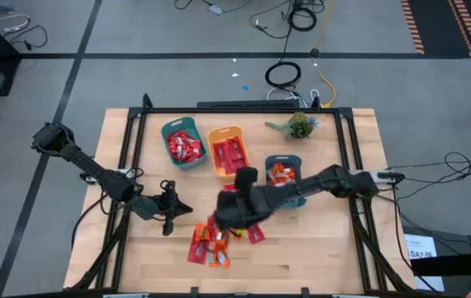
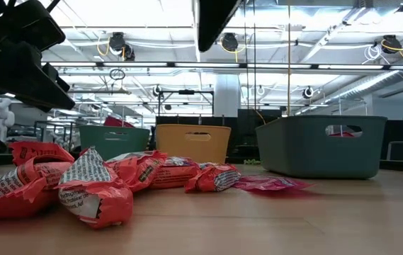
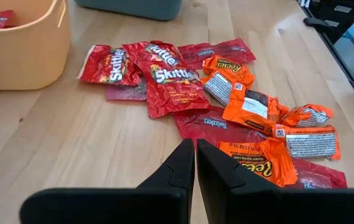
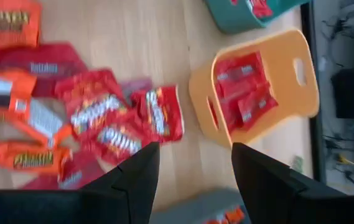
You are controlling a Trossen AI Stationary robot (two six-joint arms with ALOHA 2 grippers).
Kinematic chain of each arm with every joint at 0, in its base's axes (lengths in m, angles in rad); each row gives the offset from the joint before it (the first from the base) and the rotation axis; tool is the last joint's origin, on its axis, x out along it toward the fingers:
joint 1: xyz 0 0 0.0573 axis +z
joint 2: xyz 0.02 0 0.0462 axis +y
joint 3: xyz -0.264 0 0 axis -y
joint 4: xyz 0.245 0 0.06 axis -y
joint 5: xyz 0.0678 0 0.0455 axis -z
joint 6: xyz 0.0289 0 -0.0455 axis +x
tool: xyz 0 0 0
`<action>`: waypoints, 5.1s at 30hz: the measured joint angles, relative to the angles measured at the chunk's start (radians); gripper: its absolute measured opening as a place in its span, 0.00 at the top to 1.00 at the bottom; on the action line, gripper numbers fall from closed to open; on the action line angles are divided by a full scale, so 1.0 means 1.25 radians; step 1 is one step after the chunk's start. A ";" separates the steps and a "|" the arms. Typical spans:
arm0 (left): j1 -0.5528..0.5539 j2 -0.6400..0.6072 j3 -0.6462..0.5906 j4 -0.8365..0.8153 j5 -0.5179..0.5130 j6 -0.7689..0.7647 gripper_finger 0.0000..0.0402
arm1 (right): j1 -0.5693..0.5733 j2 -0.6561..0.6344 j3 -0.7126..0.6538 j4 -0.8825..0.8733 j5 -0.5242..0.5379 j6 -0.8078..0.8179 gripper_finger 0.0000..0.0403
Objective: Sort candy
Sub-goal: Adjust the dark blue bin
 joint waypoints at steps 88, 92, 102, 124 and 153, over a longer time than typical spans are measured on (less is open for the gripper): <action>0.000 0.000 0.000 0.000 -0.001 0.000 0.93 | 0.149 -0.227 -0.793 0.722 -0.202 0.207 0.52; 0.000 0.000 0.000 0.000 -0.001 0.001 0.93 | 0.136 -0.225 -0.791 0.704 -0.205 0.245 0.52; 0.000 0.000 0.000 0.000 -0.001 0.000 0.93 | 0.128 -0.193 -0.794 0.701 -0.228 0.212 0.52; 0.000 0.000 0.000 0.000 -0.001 0.000 0.93 | 0.152 -0.435 -0.793 0.428 -0.149 0.351 0.52; 0.000 0.000 0.000 0.000 -0.001 0.000 0.93 | 0.272 -0.425 -0.966 0.332 -0.075 0.570 0.62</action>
